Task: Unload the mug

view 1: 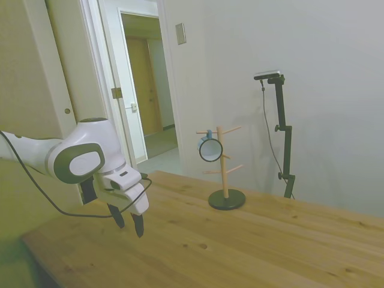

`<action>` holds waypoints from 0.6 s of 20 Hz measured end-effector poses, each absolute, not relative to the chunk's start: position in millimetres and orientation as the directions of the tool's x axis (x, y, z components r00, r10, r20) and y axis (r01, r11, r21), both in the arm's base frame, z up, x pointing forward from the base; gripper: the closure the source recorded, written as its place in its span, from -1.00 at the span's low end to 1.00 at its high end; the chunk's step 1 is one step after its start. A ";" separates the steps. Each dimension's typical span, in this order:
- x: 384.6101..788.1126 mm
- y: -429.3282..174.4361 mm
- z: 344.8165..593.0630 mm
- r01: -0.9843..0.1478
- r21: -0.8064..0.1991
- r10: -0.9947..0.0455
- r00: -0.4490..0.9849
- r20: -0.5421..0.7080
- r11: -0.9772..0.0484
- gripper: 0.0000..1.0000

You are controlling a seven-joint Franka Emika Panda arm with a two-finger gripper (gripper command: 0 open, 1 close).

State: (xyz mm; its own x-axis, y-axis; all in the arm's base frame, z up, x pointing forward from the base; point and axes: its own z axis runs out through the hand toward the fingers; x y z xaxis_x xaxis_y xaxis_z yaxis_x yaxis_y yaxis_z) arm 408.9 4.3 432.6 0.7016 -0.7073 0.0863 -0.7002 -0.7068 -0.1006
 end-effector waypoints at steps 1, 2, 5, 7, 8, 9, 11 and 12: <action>409.2 4.2 432.2 -0.701 -0.101 -0.708 0.701 0.085 -0.706 -1.00; 410.0 4.5 432.3 -0.701 -0.109 -0.709 0.700 0.086 -0.705 -1.00; 423.2 9.8 436.4 -0.683 -0.155 -0.700 0.701 0.138 -0.714 -1.00; 435.3 10.9 440.7 -0.676 -0.174 -0.698 0.699 0.156 -0.716 -1.00; 442.3 10.3 445.5 -0.673 -0.186 -0.698 0.696 0.167 -0.716 -1.00; 449.2 8.9 452.1 -0.668 -0.200 -0.697 0.694 0.180 -0.717 -1.00; 462.9 5.5 469.7 -0.655 -0.235 -0.696 0.685 0.215 -0.718 -1.00; 468.9 3.4 478.2 -0.649 -0.249 -0.695 0.681 0.230 -0.719 -1.00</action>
State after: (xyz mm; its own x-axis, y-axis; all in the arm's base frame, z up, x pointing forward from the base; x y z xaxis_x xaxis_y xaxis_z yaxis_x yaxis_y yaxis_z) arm 468.9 3.4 478.2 0.6811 -0.6952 0.2297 -0.6493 -0.7185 -0.2493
